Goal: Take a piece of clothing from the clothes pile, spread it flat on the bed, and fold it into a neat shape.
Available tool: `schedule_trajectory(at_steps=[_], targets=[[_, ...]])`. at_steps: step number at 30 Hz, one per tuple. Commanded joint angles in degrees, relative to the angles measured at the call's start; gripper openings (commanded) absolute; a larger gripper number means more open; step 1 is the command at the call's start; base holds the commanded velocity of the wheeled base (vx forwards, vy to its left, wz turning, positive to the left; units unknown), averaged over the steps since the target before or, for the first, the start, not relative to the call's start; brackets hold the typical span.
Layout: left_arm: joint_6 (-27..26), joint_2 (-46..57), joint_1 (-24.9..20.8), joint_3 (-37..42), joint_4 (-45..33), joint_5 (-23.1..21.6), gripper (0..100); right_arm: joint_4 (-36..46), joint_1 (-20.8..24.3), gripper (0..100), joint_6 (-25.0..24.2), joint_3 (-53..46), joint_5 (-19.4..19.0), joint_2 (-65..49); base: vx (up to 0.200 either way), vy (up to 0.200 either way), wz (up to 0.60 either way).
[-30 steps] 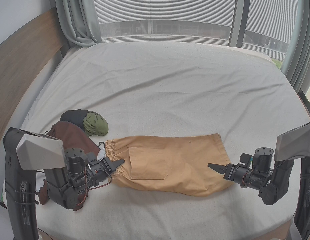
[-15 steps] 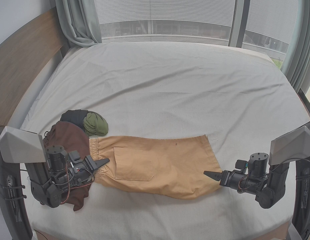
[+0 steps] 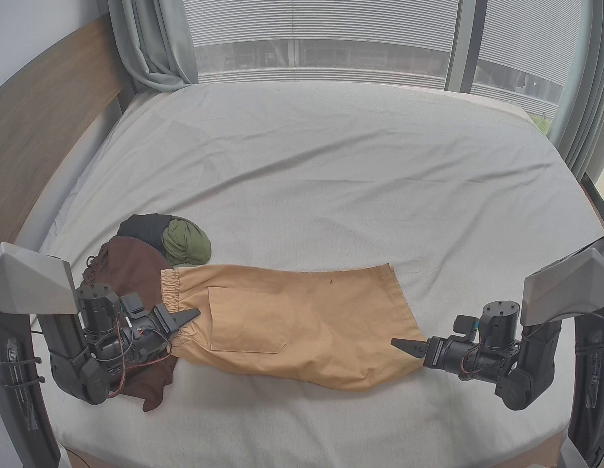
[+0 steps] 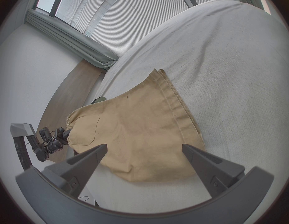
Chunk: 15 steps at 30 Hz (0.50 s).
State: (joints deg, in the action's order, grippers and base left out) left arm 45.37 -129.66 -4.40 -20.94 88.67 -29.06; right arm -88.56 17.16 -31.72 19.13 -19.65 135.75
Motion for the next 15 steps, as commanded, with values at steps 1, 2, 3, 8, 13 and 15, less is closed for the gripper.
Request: schedule_trajectory(at_steps=[1,2,3,8,13,15], targets=[[-0.1,0.2,-0.2,-0.1,0.1,-0.4,0,0.0,0.7,100,0.0,-0.1,0.0,-0.6,0.000,0.000,0.00],[0.0,0.5,-0.4,-0.2,0.1,-0.6,0,0.0,1.0,100,0.0,-0.1,0.0,-0.8,0.000,0.000,0.00],[0.0,0.7,-0.5,-0.3,0.1,-0.6,0,0.0,1.1,100,0.0,-0.2,0.0,-1.0,0.000,0.000,0.00],[0.2,1.8,-3.1,-1.2,0.1,-0.6,0,0.0,2.7,100,0.0,-1.5,0.0,-4.3,0.000,0.000,0.00],[0.4,3.0,-6.4,-2.4,0.1,-0.5,0,0.1,4.8,100,-0.1,-2.5,0.3,-7.4,0.000,0.000,0.00],[0.7,3.2,-7.5,-3.4,0.0,-0.2,0,0.1,5.2,100,-0.2,-2.6,0.3,-8.4,0.000,0.000,0.00]])
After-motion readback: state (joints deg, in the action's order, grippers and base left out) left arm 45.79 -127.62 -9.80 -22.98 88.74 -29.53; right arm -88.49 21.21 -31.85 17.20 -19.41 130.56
